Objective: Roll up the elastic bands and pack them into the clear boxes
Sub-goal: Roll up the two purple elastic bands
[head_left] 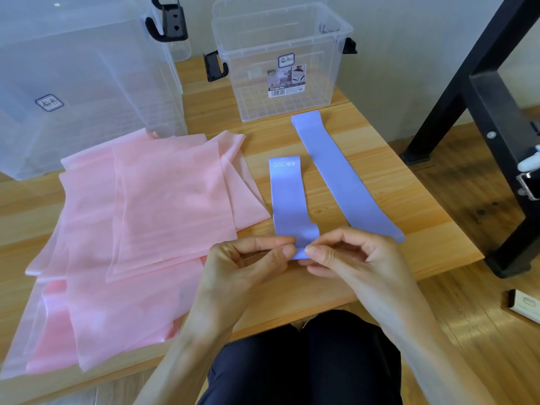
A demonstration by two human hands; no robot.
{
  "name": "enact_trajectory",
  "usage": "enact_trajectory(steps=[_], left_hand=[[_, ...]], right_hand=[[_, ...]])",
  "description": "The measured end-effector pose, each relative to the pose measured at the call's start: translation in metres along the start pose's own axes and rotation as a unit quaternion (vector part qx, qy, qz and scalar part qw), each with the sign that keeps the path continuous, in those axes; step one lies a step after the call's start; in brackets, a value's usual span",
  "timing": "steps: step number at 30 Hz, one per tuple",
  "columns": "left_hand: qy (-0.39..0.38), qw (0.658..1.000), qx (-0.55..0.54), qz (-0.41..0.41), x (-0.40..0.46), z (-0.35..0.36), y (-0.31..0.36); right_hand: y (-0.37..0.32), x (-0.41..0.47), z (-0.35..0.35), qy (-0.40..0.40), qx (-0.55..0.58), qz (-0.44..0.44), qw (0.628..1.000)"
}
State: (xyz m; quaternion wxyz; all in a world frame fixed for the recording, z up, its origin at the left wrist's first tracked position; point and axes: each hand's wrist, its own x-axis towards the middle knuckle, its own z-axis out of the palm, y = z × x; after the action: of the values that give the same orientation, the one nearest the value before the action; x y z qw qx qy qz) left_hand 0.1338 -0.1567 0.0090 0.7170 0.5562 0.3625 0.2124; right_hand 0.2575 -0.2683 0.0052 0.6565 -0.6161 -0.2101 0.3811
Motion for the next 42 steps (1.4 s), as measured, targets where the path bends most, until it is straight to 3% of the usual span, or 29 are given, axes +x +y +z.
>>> enact_trajectory(steps=[17,24,32,37,42], left_hand=[[0.005,1.000,-0.026,0.005,0.002,0.002,0.002],[-0.016,1.000,-0.017,0.001,0.002,-0.001,0.003],[0.011,1.000,-0.023,0.003,0.003,0.000,0.001],[-0.047,0.997,-0.052,-0.023,0.002,-0.005,0.001],[-0.035,0.995,-0.091,-0.037,0.003,0.000,0.001]], right_hand=[[-0.001,-0.002,0.001,0.015,-0.032,-0.047,0.998],[0.000,0.000,-0.002,0.020,0.003,-0.027,0.999],[0.004,0.000,-0.002,0.018,-0.014,-0.051,0.998],[0.004,0.001,-0.003,0.047,0.028,-0.044,0.998],[0.011,0.000,0.007,0.084,0.051,-0.054,0.994]])
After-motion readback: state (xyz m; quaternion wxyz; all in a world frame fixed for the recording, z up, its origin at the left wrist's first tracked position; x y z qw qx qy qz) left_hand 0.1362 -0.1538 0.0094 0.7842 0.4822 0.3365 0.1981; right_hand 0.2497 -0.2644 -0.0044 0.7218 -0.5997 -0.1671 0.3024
